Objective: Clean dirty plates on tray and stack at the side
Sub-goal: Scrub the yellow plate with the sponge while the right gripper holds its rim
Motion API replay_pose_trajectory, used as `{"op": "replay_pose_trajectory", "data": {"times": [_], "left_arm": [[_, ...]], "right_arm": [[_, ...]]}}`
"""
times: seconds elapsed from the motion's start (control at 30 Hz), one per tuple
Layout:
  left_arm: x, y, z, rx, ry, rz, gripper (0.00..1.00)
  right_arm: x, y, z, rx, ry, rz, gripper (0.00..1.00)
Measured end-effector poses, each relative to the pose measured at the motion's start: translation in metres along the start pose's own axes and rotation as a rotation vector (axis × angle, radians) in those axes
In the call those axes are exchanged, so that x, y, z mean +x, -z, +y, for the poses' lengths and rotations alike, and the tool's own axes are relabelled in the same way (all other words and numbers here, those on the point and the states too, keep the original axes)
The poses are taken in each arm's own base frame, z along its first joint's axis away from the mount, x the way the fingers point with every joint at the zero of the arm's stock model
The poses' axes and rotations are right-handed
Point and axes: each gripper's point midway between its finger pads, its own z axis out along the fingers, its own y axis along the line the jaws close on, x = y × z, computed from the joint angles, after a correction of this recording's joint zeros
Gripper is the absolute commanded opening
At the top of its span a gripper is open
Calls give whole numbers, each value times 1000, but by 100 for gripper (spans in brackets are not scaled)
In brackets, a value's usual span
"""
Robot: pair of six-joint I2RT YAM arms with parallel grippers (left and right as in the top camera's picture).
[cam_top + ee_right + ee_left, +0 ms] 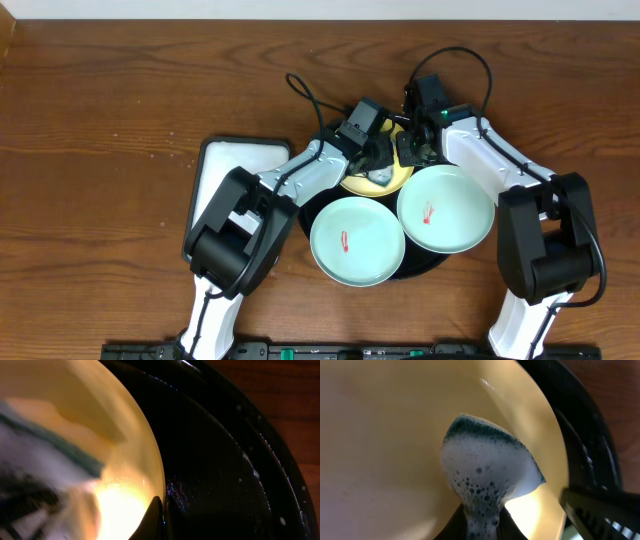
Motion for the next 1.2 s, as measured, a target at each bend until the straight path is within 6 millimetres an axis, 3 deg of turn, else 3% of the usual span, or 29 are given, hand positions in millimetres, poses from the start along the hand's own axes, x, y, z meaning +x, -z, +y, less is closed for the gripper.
{"op": "replay_pose_trajectory", "data": {"times": [0.17, 0.33, 0.7, 0.9, 1.13, 1.2], "left_arm": [[13, 3, 4, 13, 58, 89, 8], [8, 7, 20, -35, 71, 102, 7], [-39, 21, 68, -233, -188, -60, 8], [-45, 26, 74, -349, -321, -115, 7], [-40, 23, 67, -325, -251, -113, 7], [-38, 23, 66, -308, -207, -110, 8]], "right_arm": [[0, 0, 0, -1, 2, 0, 1], [-1, 0, 2, -12, 2, -2, 1], [1, 0, 5, -24, 4, 5, 1], [-2, 0, 6, -29, 3, -6, 1], [-4, -3, 7, -31, 3, -14, 1], [-5, -4, 6, -30, 3, -19, 12]]}}
